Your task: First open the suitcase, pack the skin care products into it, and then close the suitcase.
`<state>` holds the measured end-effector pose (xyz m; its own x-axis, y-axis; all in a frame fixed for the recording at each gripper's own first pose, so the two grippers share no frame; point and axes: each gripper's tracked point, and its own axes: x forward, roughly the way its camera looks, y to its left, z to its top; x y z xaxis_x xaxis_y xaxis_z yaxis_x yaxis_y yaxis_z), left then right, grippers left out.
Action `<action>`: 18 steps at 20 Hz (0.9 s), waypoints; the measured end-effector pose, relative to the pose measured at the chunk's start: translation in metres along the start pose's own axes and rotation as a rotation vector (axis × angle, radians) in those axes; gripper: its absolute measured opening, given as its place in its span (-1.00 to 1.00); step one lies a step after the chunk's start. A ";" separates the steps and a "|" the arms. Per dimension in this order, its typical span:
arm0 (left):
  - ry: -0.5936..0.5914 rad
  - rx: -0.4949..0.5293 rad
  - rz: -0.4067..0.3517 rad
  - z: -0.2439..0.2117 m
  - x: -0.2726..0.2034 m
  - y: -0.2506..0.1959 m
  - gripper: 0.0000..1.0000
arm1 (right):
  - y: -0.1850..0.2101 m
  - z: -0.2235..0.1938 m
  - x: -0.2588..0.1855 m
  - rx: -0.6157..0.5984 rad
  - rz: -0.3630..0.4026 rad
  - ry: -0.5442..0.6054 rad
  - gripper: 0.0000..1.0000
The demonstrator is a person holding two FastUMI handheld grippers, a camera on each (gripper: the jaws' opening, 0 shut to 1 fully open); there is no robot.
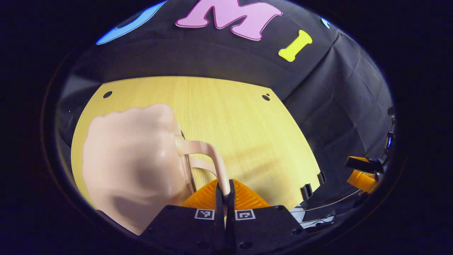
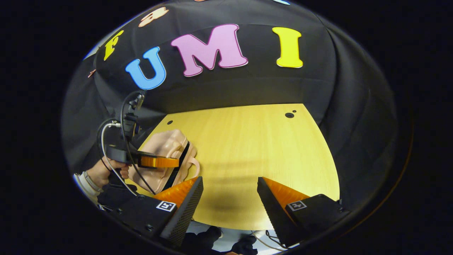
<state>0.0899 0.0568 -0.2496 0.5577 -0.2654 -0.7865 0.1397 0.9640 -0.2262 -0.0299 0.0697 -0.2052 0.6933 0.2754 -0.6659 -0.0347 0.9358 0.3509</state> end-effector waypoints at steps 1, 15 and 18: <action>0.006 -0.002 0.002 -0.003 0.008 0.001 -0.87 | -0.004 0.001 0.000 -0.001 -0.011 -0.004 0.94; -0.331 0.169 0.131 0.053 -0.086 -0.062 0.75 | 0.013 0.056 -0.008 -0.079 -0.039 -0.182 0.95; -0.506 0.206 0.150 0.083 -0.147 -0.087 0.87 | 0.021 0.099 -0.029 -0.138 -0.060 -0.310 0.94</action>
<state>0.0640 0.0130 -0.0667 0.8995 -0.1334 -0.4160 0.1573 0.9873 0.0234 0.0207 0.0595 -0.1138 0.8820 0.1583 -0.4440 -0.0690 0.9751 0.2107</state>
